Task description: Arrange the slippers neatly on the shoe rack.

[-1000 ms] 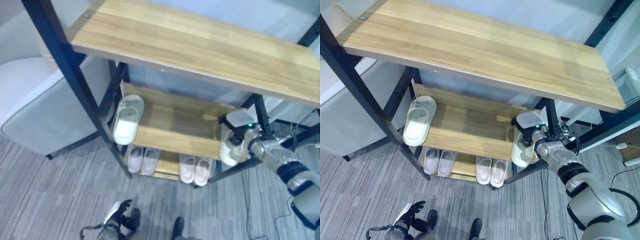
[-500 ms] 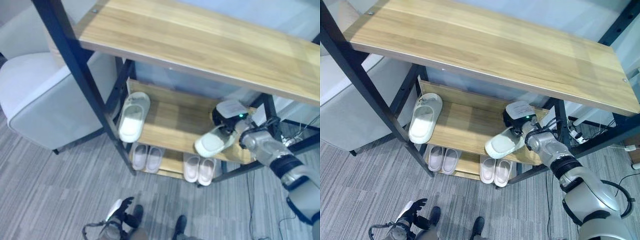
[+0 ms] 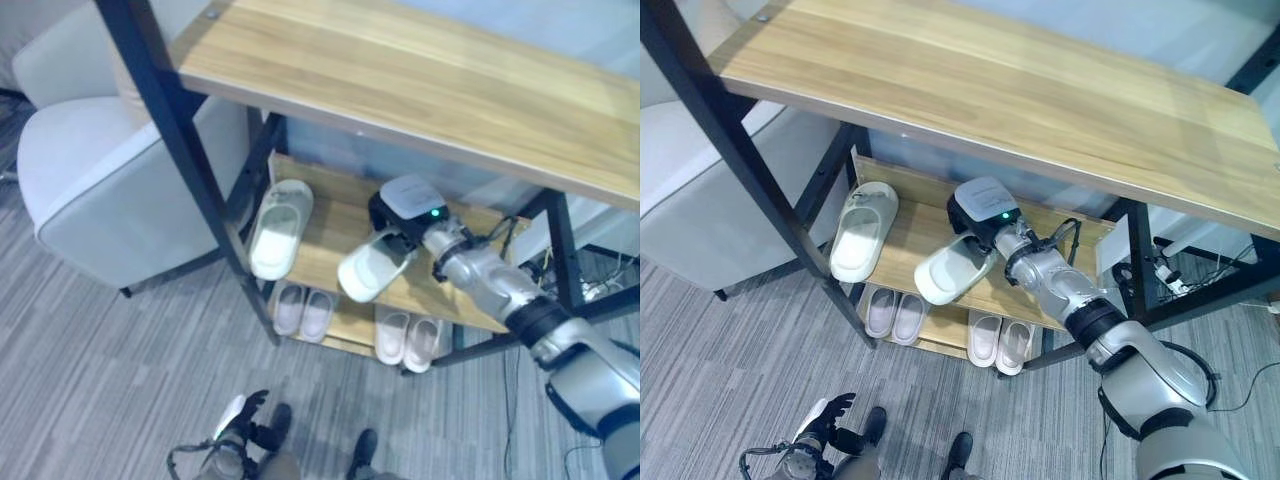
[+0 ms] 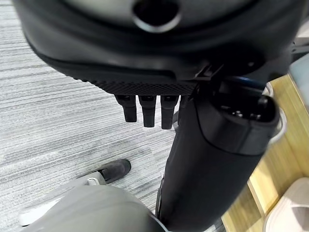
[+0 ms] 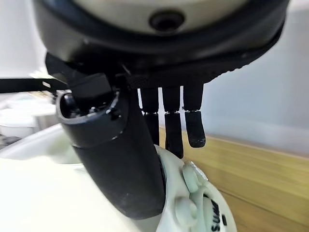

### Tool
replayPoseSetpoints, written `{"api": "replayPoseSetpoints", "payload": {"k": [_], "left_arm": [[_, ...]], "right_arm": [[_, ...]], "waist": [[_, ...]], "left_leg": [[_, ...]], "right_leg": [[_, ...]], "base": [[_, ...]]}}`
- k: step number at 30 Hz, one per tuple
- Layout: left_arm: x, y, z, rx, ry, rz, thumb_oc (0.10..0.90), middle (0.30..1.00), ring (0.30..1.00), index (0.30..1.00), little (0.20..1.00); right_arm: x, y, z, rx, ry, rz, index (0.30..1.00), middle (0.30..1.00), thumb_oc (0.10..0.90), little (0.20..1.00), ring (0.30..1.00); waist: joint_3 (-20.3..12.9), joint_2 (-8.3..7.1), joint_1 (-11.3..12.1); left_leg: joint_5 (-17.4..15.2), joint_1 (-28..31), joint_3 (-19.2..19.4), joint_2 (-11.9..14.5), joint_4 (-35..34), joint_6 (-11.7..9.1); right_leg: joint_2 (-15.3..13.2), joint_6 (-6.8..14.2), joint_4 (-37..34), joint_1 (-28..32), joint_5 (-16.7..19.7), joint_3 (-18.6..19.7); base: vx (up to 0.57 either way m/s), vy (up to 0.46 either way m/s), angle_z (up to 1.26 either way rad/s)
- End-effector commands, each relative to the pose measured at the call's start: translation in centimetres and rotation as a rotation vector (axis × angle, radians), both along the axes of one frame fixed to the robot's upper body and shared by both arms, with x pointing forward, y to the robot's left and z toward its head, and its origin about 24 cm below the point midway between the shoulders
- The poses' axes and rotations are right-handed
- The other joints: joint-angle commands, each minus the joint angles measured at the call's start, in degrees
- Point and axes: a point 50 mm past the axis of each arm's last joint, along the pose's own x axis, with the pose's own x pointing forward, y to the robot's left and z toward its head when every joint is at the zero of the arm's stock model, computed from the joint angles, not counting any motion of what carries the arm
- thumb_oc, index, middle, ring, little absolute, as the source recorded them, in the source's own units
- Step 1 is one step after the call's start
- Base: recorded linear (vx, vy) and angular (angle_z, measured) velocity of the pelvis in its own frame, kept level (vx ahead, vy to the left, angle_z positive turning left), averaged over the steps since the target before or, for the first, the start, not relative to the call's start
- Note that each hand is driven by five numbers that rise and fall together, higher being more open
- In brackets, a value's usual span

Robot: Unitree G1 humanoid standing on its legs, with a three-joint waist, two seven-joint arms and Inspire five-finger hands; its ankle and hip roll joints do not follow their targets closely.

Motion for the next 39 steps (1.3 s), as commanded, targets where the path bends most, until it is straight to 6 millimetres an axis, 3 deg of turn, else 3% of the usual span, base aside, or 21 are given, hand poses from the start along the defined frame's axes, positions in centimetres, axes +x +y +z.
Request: {"api": "replayPoseSetpoints", "payload": {"k": [1, 10, 11, 12, 22, 39], "left_arm": [[0.7, -0.5, 0.4, 0.003, -0.056, -0.038, 0.800, 0.900, 0.900, 0.900, 0.900], [0.8, -0.3, 0.5, 0.026, -0.075, -0.049, 0.800, 0.900, 0.900, 0.900, 0.900], [0.8, -0.3, 0.6, 0.025, -0.076, -0.049, 0.800, 0.900, 0.900, 0.900, 0.900], [1.1, -0.3, 0.6, 0.026, -0.082, -0.045, 0.800, 0.900, 0.900, 0.900, 0.900], [1.5, -1.0, 0.7, 0.015, -0.100, -0.033, 0.800, 0.900, 0.900, 0.900, 0.900], [0.3, -1.5, 0.2, -0.005, -0.076, -0.015, 0.800, 0.900, 0.900, 0.900, 0.900]], "right_arm": [[0.2, 2.1, 8.9, 0.051, -0.330, 0.088, 0.300, 0.300, 0.400, 0.300, 0.300], [1.0, 2.4, 10.2, -0.050, -0.403, 0.061, 0.300, 0.300, 0.400, 0.300, 0.300], [1.0, 2.4, 10.2, -0.050, -0.404, 0.061, 0.371, 0.371, 0.447, 0.371, 0.371], [1.4, 2.0, 10.2, -0.057, -0.398, 0.024, 0.900, 0.900, 0.800, 0.900, 0.900], [1.3, 1.7, 10.6, -0.048, -0.424, 0.012, 0.900, 0.900, 0.800, 0.900, 0.900], [-2.4, 2.4, 11.0, 0.086, -0.474, 0.199, 0.900, 0.900, 0.800, 0.900, 0.900]], "waist": [[-0.28, -1.11, 1.95], [0.90, -1.68, 4.68], [0.91, -1.66, 4.63], [1.06, -1.75, 4.90], [0.84, -1.23, 4.33], [-0.22, 1.00, 1.44]], "left_leg": [[-3.23, 0.12, 1.90, -2.34, -0.52, 0.16], [-2.29, -1.87, 0.18, -2.69, -0.52, -0.15], [-2.28, -1.91, 0.15, -2.70, -0.52, -0.16], [-2.16, -2.23, -0.10, -2.79, -0.52, -0.25], [-2.18, -2.50, -0.43, -2.83, -0.52, -0.55], [-3.00, -0.47, 1.92, -1.98, -0.52, -0.49]], "right_leg": [[-2.52, 4.92, 2.61, 2.96, -5.35, 0.81], [-2.53, 4.94, 2.65, 2.20, -5.40, -1.14], [-2.53, 4.93, 2.65, 2.17, -5.40, -1.17], [-2.60, 4.91, 2.62, 2.01, -5.33, -1.43], [-2.73, 4.77, 2.77, 2.00, -5.59, -2.09], [-2.66, 4.62, 2.81, 2.29, -5.88, -0.42]], "base": [[0.01, -0.030, 0.17], [0.01, -0.019, 0.15], [0.01, -0.014, 0.09], [0.00, -0.008, 0.04], [0.01, -0.007, 0.08], [0.00, -0.001, -0.04]]}}
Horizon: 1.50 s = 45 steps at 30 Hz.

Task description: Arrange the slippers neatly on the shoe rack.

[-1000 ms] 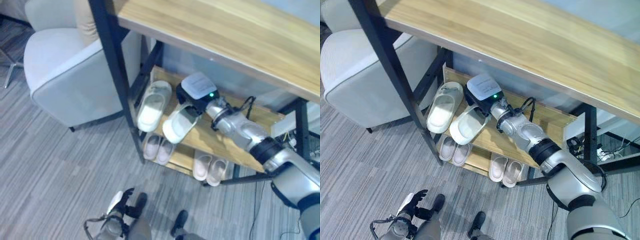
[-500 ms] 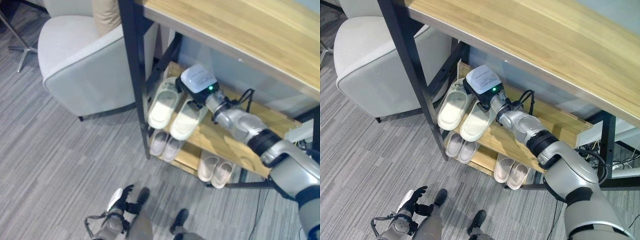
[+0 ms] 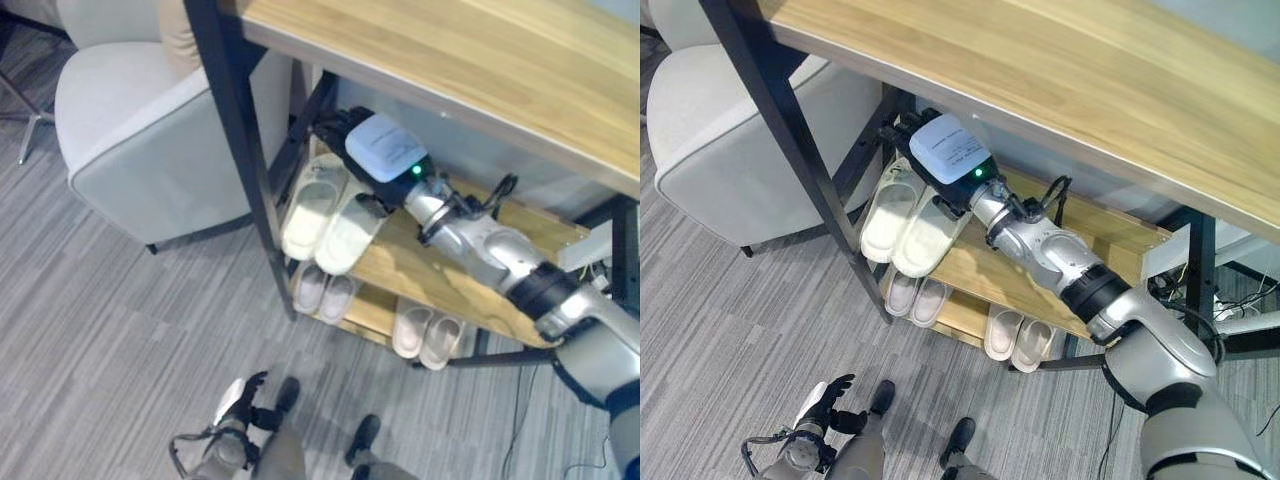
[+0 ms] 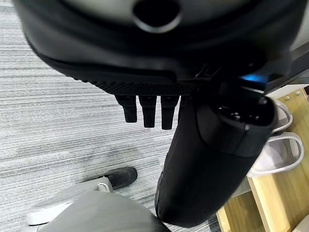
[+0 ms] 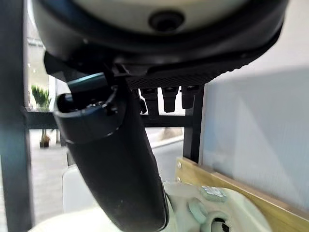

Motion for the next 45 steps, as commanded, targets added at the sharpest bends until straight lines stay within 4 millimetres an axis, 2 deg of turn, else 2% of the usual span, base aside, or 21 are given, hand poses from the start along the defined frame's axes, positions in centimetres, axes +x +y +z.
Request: {"api": "replayPoseSetpoints", "payload": {"k": [1, 7, 13, 18, 26, 34, 35, 45], "left_arm": [[-1.2, -1.4, -0.7, -0.013, 0.017, -0.043, 0.800, 0.900, 0.900, 0.900, 0.900], [-2.0, -1.2, -1.1, -0.018, 0.045, -0.027, 0.800, 0.900, 0.900, 0.900, 0.900], [-2.1, -1.3, -1.2, -0.024, 0.054, -0.024, 0.800, 0.900, 0.900, 0.900, 0.900], [-2.1, -1.4, -1.2, -0.025, 0.053, -0.023, 0.800, 0.900, 0.900, 0.900, 0.900], [-2.2, -1.6, -1.3, -0.023, 0.053, -0.022, 0.800, 0.900, 0.900, 0.900, 0.900], [-2.5, -1.8, -1.5, -0.025, 0.072, -0.024, 0.800, 0.900, 0.900, 0.900, 0.900], [-2.4, -1.9, -1.5, -0.027, 0.074, -0.025, 0.800, 0.900, 0.900, 0.900, 0.900], [-2.4, -2.0, -1.6, -0.030, 0.083, -0.022, 0.800, 0.900, 0.900, 0.900, 0.900]], "right_arm": [[-1.3, -0.6, 5.1, 0.145, -0.174, 0.062, 0.900, 0.900, 0.800, 0.900, 0.900], [-1.2, -0.8, 4.0, 0.126, -0.101, 0.062, 0.900, 0.900, 0.800, 0.900, 0.900], [-1.1, -0.2, 3.4, 0.138, -0.062, 0.078, 0.900, 0.900, 0.800, 0.900, 0.900], [-1.7, 0.3, 3.3, 0.178, -0.057, 0.119, 0.900, 0.900, 0.800, 0.900, 0.900], [-4.1, 0.7, 3.5, 0.367, -0.039, 0.256, 0.900, 0.900, 0.800, 0.900, 0.900], [-4.7, 1.4, 1.4, 0.528, 0.155, 0.333, 0.900, 0.900, 0.800, 0.900, 0.900], [-4.5, 1.6, 0.5, 0.570, 0.224, 0.338, 0.900, 0.900, 0.800, 0.900, 0.900], [-3.3, 1.5, -2.5, 0.556, 0.344, 0.250, 0.900, 0.900, 0.800, 0.900, 0.900]], "waist": [[-3.41, 1.25, -0.94], [-3.69, 1.27, -1.63], [-3.77, 1.13, -1.76], [-3.92, 1.15, -1.96], [-4.13, 1.74, -2.65], [-3.98, 2.05, -2.91], [-3.96, 2.08, -2.99], [-3.60, 1.92, -3.08]], "left_leg": [[-3.73, 2.76, 5.00, -1.01, -1.61, -0.28], [-3.97, 3.46, 5.55, -0.66, -1.61, -0.19], [-4.02, 3.72, 5.61, -0.46, -1.61, -0.14], [-4.13, 3.90, 5.39, -0.54, -1.61, -0.12], [-4.37, 4.39, 5.52, -0.59, -1.61, -0.04], [-4.44, 4.76, 5.86, -0.55, -1.61, 0.03], [-4.43, 4.76, 5.90, -0.58, -1.61, 0.03], [-4.41, 4.55, 5.81, -0.53, -1.61, 0.05]], "right_leg": [[-1.98, 4.64, 2.75, 3.26, -5.59, 2.45], [-1.67, 4.58, 2.72, 3.41, -5.70, 3.24], [-1.39, 4.41, 2.47, 3.48, -5.66, 3.72], [-1.19, 4.28, 2.33, 3.65, -5.75, 3.59], [-1.20, 4.22, 2.45, 3.98, -5.83, 3.40], [-1.30, 4.14, 2.52, 3.92, -5.76, 3.74], [-1.32, 4.09, 2.47, 3.92, -5.73, 3.84], [-1.28, 4.04, 2.49, 3.70, -5.67, 3.73]], "base": [[0.00, 0.000, 0.00], [0.00, -0.007, -0.11], [0.00, -0.004, -0.02], [0.00, -0.005, -0.02], [0.00, 0.000, 0.00], [0.00, 0.002, -0.01], [0.01, 0.005, -0.05], [0.00, 0.000, 0.00]]}}
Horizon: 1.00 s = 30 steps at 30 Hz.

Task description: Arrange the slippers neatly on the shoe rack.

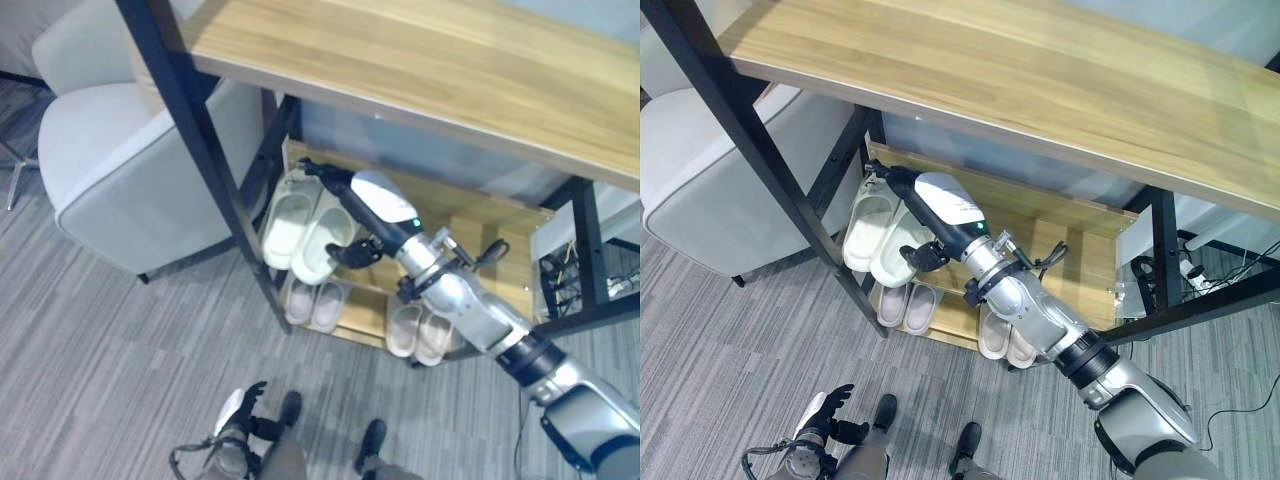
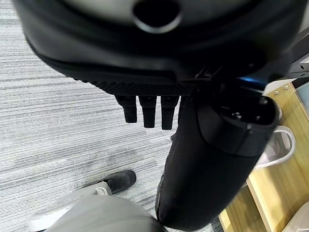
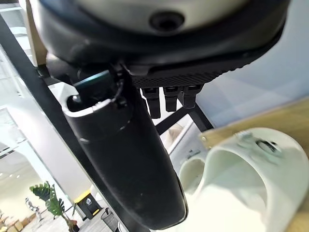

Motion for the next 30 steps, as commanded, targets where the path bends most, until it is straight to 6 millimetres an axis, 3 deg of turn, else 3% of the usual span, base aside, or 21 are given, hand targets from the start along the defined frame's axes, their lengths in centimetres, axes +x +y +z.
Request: {"api": "replayPoseSetpoints", "payload": {"k": [1, 12, 22, 30], "left_arm": [[-1.1, -1.7, -1.0, -0.018, 0.042, -0.044, 0.800, 0.900, 0.900, 0.900, 0.900], [-1.2, -1.9, -1.0, -0.030, 0.044, -0.045, 0.800, 0.900, 0.900, 0.900, 0.900], [-1.2, -1.7, -1.0, -0.025, 0.043, -0.045, 0.800, 0.900, 0.900, 0.900, 0.900], [-1.4, -1.6, -1.0, -0.026, 0.051, -0.056, 0.800, 0.900, 0.900, 0.900, 0.900]], "right_arm": [[0.5, 0.5, 3.4, 0.102, -0.108, 0.016, 0.900, 0.900, 0.800, 0.900, 0.900], [1.8, -0.6, 0.8, -0.008, -0.045, -0.081, 0.900, 0.900, 0.800, 0.900, 0.900], [2.0, -2.1, 0.7, -0.086, -0.057, -0.121, 0.900, 0.900, 0.800, 0.900, 0.900], [3.0, -4.6, 0.0, -0.284, -0.077, -0.218, 0.900, 0.900, 0.800, 0.900, 0.900]], "waist": [[-2.67, -0.24, -0.68], [-2.58, -0.25, -0.61], [-2.57, -0.52, -1.09], [-2.73, -0.66, -1.37]], "left_leg": [[-4.22, 2.17, 3.34, -0.68, -1.56, -0.20], [-4.24, 2.12, 3.20, -0.86, -1.56, -0.10], [-4.34, 2.30, 3.40, -0.89, -1.56, -0.12], [-4.36, 2.31, 3.45, -0.92, -1.56, -0.17]], "right_leg": [[-1.23, 4.17, 2.48, 2.64, -6.38, 1.00], [-1.37, 4.17, 2.76, 2.57, -6.40, 0.85], [-1.50, 4.24, 2.95, 2.37, -6.28, 0.95], [-1.51, 4.34, 2.87, 2.39, -6.24, 1.05]], "base": [[0.00, 0.000, 0.00], [0.00, 0.000, 0.00], [0.00, 0.000, 0.00], [0.00, 0.000, 0.00]]}}
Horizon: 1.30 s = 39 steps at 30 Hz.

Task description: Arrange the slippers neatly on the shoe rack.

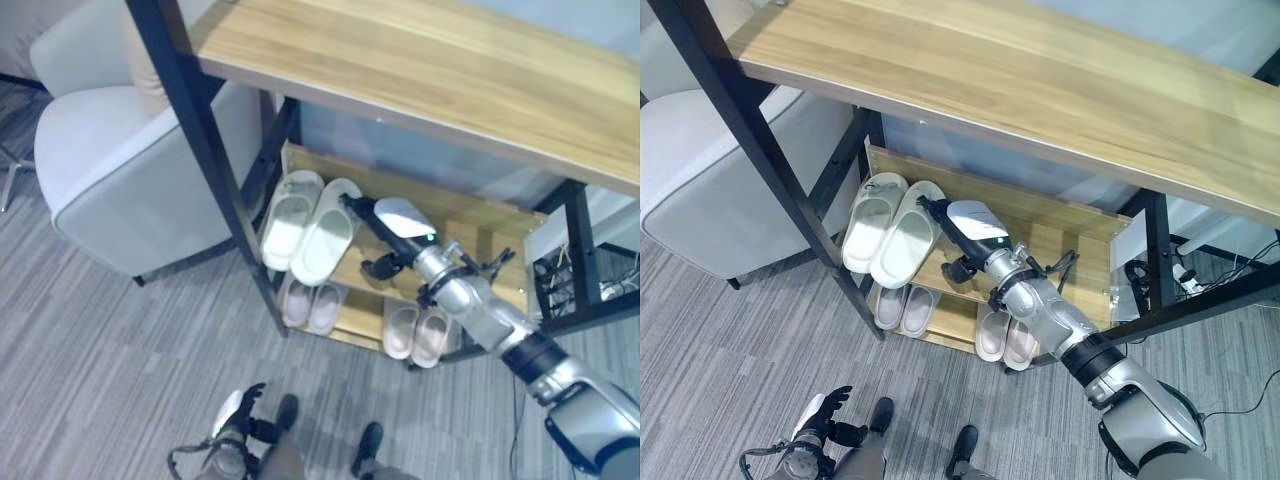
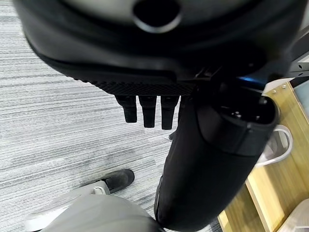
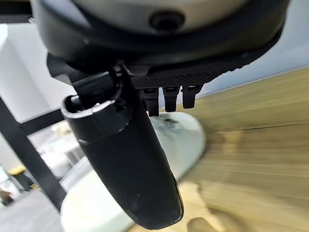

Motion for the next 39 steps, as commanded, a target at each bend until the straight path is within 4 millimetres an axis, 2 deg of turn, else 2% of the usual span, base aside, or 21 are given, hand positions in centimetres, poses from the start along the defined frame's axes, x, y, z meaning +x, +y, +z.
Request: {"api": "replayPoseSetpoints", "payload": {"k": [1, 15, 22, 26, 31, 32, 33, 35, 36, 37, 39], "left_arm": [[-0.9, -1.9, -0.9, -0.032, 0.037, -0.058, 0.800, 0.900, 0.900, 0.900, 0.900], [-0.9, -2.1, -0.9, -0.042, 0.043, -0.061, 0.800, 0.900, 0.900, 0.900, 0.900], [-0.8, -2.1, -0.9, -0.040, 0.040, -0.050, 0.800, 0.900, 0.900, 0.900, 0.900], [-0.8, -1.8, -0.9, -0.037, 0.045, -0.040, 0.800, 0.900, 0.900, 0.900, 0.900], [-1.0, -1.9, -1.1, -0.044, 0.063, -0.036, 0.800, 0.900, 0.900, 0.900, 0.900], [-1.1, -2.0, -1.2, -0.048, 0.071, -0.040, 0.800, 0.900, 0.900, 0.900, 0.900], [-1.1, -2.0, -1.2, -0.047, 0.072, -0.040, 0.800, 0.900, 0.900, 0.900, 0.900], [-1.2, -2.2, -1.2, -0.051, 0.081, -0.046, 0.800, 0.900, 0.900, 0.900, 0.900], [-1.0, -2.4, -1.3, -0.051, 0.084, -0.052, 0.800, 0.900, 0.900, 0.900, 0.900], [-1.1, -2.3, -1.3, -0.050, 0.085, -0.052, 0.800, 0.900, 0.900, 0.900, 0.900], [-1.0, -2.4, -1.3, -0.051, 0.088, -0.049, 0.800, 0.900, 0.900, 0.900, 0.900]], "right_arm": [[0.9, -1.1, 3.3, -0.083, -0.149, -0.012, 0.900, 0.900, 0.800, 0.900, 0.900], [0.8, -2.7, 4.2, -0.145, -0.218, -0.057, 0.900, 0.900, 0.800, 0.900, 0.900], [0.6, -1.3, 7.0, 0.000, -0.315, -0.035, 0.900, 0.900, 0.800, 0.900, 0.900], [0.5, -0.9, 7.3, 0.026, -0.296, -0.018, 0.900, 0.900, 0.800, 0.900, 0.900], [0.2, -0.6, 5.7, 0.191, -0.169, -0.005, 0.900, 0.900, 0.800, 0.900, 0.900], [0.0, -0.5, 4.7, 0.291, -0.092, -0.001, 0.900, 0.900, 0.800, 0.900, 0.900], [0.0, -0.5, 4.6, 0.292, -0.090, -0.001, 0.900, 0.900, 0.800, 0.900, 0.900], [0.0, -0.4, 3.7, 0.424, -0.019, -0.006, 0.900, 0.900, 0.800, 0.900, 0.900], [0.0, -0.2, 3.0, 0.572, 0.055, -0.004, 0.900, 0.900, 0.800, 0.900, 0.900], [0.0, -0.2, 3.0, 0.574, 0.056, -0.004, 0.900, 0.900, 0.800, 0.900, 0.900], [-0.1, 0.0, 2.3, 0.683, 0.119, -0.003, 0.900, 0.900, 0.800, 0.900, 0.900]], "waist": [[-1.83, 0.39, -0.28], [-2.06, 0.35, -0.87], [-2.05, 0.54, -0.83], [-2.20, 0.40, -0.88], [-2.51, 0.35, -1.12], [-2.63, 0.40, -1.18], [-2.66, 0.35, -1.15], [-2.71, 0.41, -1.17], [-2.75, 0.51, -1.32], [-2.75, 0.47, -1.29], [-2.82, 0.55, -1.37]], "left_leg": [[-4.45, 2.36, 3.47, -0.89, -1.55, -0.27], [-4.62, 2.47, 3.53, -0.86, -1.55, -0.23], [-4.67, 2.44, 3.71, -1.05, -1.55, -0.09], [-4.72, 2.45, 3.67, -1.05, -1.55, -0.10], [-4.90, 2.79, 3.68, -1.03, -1.55, -0.05], [-4.93, 3.00, 3.76, -1.05, -1.55, 0.00], [-4.94, 3.01, 3.76, -1.05, -1.55, 0.00], [-4.95, 3.10, 3.86, -1.08, -1.55, 0.02], [-4.96, 3.21, 3.95, -1.08, -1.55, 0.02], [-4.97, 3.22, 3.96, -1.09, -1.55, 0.02], [-5.02, 3.34, 4.08, -1.05, -1.55, 0.04]], "right_leg": [[-1.45, 4.20, 2.87, 2.40, -6.41, 1.07], [-1.46, 4.26, 2.94, 2.36, -6.41, 1.22], [-1.44, 4.13, 3.00, 2.32, -6.37, 1.47], [-1.44, 4.11, 2.90, 2.43, -6.39, 1.38], [-1.57, 4.12, 2.91, 2.73, -6.33, 1.20], [-1.60, 4.10, 2.95, 2.82, -6.33, 1.24], [-1.60, 4.10, 2.94, 2.83, -6.34, 1.24], [-1.64, 4.07, 2.90, 2.92, -6.27, 1.32], [-1.69, 4.04, 2.87, 2.93, -6.18, 1.43], [-1.69, 4.04, 2.86, 2.95, -6.18, 1.43], [-1.70, 4.03, 2.84, 2.97, -6.12, 1.44]], "base": [[0.00, 0.000, 0.00], [0.00, 0.000, 0.00], [0.00, 0.000, 0.00], [0.00, 0.000, 0.00], [0.00, 0.000, 0.00], [0.00, 0.000, 0.00], [0.00, 0.000, 0.00], [0.00, 0.000, 0.00], [0.00, 0.000, 0.00], [0.00, 0.000, 0.00], [0.00, 0.000, 0.00]]}}
